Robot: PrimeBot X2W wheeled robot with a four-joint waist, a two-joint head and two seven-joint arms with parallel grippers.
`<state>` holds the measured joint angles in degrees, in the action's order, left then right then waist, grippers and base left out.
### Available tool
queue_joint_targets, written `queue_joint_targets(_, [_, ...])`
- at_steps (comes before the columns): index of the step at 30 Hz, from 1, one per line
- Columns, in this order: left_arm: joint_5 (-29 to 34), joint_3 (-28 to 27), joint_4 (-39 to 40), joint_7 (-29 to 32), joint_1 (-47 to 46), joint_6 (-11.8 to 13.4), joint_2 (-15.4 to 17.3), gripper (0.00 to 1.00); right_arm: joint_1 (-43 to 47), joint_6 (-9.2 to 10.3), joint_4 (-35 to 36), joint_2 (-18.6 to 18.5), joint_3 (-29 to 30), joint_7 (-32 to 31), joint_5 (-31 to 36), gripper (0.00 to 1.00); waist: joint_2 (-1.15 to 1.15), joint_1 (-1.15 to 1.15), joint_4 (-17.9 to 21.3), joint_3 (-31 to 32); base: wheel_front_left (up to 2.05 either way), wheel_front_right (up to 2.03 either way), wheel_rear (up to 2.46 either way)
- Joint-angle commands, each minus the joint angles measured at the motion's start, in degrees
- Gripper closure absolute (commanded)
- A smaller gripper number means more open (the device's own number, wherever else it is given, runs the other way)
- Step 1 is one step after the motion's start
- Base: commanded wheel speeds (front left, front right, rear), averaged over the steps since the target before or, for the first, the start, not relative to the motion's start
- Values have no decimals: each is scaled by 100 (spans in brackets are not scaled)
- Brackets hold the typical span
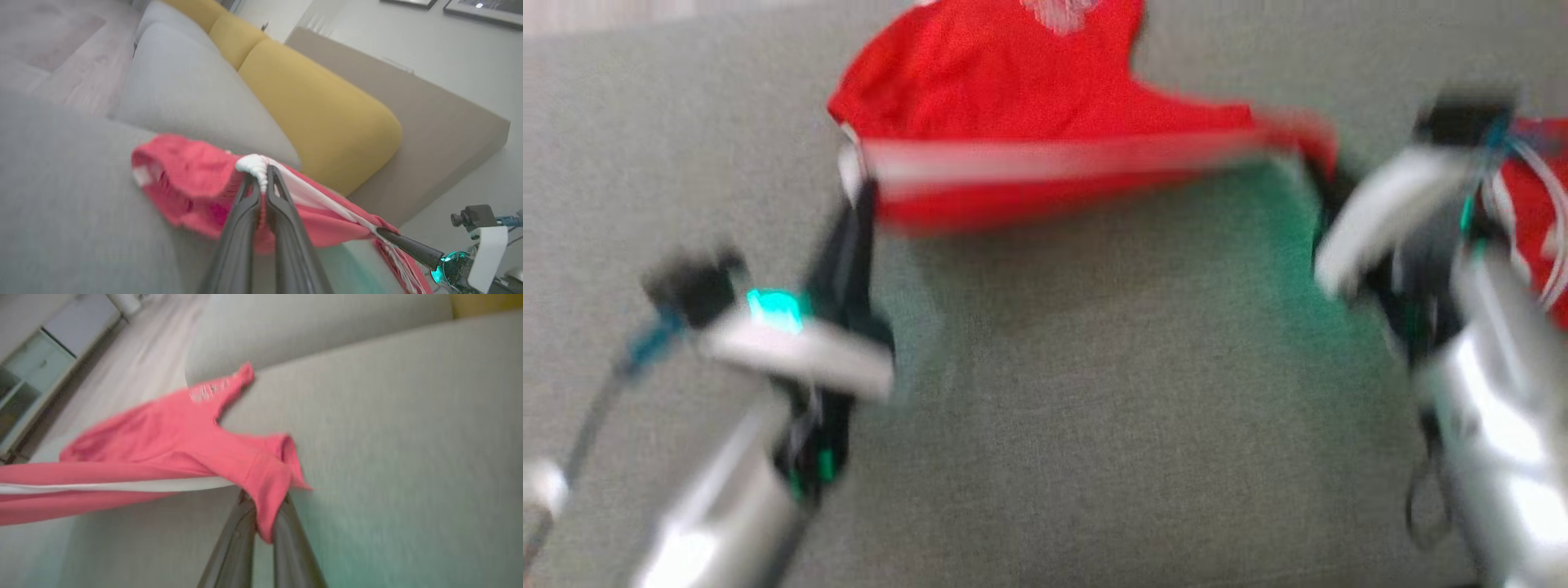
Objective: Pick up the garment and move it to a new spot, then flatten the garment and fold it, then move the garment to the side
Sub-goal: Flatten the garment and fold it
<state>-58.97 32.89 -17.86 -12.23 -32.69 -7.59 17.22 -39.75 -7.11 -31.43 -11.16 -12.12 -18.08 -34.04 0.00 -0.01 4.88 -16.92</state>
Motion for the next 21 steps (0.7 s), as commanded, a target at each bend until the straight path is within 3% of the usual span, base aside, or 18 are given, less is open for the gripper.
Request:
queue_joint_targets(1, [-59,-57,331,-80,298,12,393,100,461,-37,501,-202,-43,-346,34,100,0,1,-28,327,0,0,0])
queue_joint_targets(7, [-273,578,1298,394,1865,81,906,100,2504,-37,2172,-616,379,-1586,79,100,0,1,-154,811,0,0,0])
queue_joint_targets(14, [-703,742,3420,1046,3264,939,1736,100,4731,-37,5085,-582,1634,-3348,633,100,0,1,-376,955,0,0,0])
queue_joint_targets(18, [-811,686,4164,1090,3533,1228,1876,100,5019,-37,6103,-338,1930,-3713,961,100,0,1,-435,911,0,0,0])
queue_joint_targets(21, [-834,607,4412,1027,3452,1357,1744,100,4660,-37,6380,-209,1807,-3759,1134,100,0,1,-479,824,0,0,0])
